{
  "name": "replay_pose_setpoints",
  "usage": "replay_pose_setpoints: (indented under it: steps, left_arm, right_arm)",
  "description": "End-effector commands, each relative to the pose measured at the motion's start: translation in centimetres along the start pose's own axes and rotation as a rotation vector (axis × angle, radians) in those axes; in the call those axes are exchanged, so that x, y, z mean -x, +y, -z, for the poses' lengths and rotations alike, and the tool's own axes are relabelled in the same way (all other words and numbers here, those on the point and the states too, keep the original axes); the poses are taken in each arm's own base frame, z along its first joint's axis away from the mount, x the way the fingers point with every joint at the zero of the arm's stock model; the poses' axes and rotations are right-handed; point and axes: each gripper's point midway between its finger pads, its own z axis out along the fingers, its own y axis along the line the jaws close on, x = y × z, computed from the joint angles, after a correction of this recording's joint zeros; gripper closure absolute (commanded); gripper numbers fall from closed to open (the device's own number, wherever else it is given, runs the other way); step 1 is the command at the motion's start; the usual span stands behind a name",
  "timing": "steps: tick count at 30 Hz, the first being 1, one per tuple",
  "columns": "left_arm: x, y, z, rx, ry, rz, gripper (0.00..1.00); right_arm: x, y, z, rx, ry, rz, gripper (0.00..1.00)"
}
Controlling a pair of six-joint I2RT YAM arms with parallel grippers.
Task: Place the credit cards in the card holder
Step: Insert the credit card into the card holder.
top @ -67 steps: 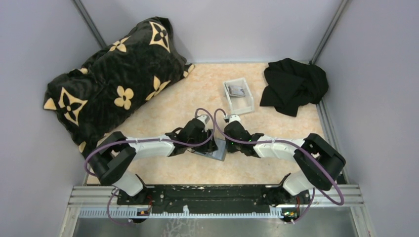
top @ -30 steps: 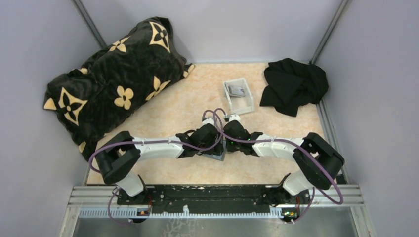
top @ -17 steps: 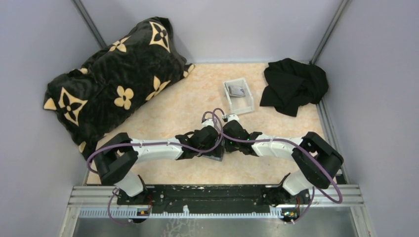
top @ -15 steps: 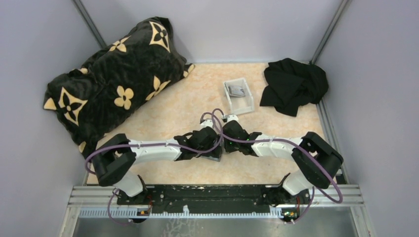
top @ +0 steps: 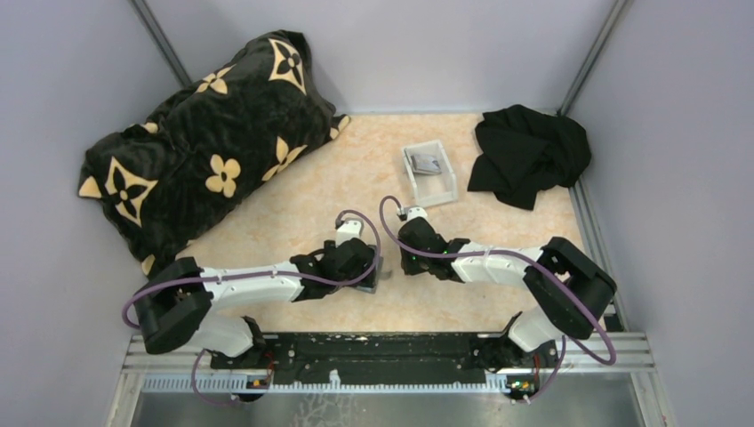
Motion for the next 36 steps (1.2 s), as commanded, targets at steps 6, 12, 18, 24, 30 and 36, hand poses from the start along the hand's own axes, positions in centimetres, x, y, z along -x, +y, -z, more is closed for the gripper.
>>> replay_pose_setpoints:
  steps: [6, 12, 18, 24, 30, 36]
  left_arm:
    - [0.7, 0.9, 0.3, 0.043, -0.049, 0.023, 0.18]
    - [0.7, 1.4, 0.4, 0.041, -0.077, 0.044, 0.28]
    - [0.1, 1.7, 0.3, 0.044, -0.072, 0.071, 0.38]
    - [0.5, 2.0, 0.7, 0.039, -0.097, 0.089, 0.39]
    - [0.9, 1.5, 0.8, 0.001, -0.124, 0.092, 0.41]
    - [0.1, 1.5, 0.3, 0.011, -0.088, 0.081, 0.44]
  right_arm:
    - [3.0, 3.0, 0.6, 0.070, -0.075, 0.019, 0.85]
    - [4.7, 5.7, 1.3, 0.113, -0.109, 0.060, 0.85]
    - [4.6, 7.2, 0.6, 0.124, -0.089, 0.086, 0.85]
    - [3.1, 7.7, -0.3, 0.124, -0.049, 0.092, 0.85]
    - [2.1, 7.4, -0.9, 0.115, -0.026, 0.091, 0.85]
    - [1.2, 7.2, -1.3, 0.116, -0.003, 0.084, 0.85]
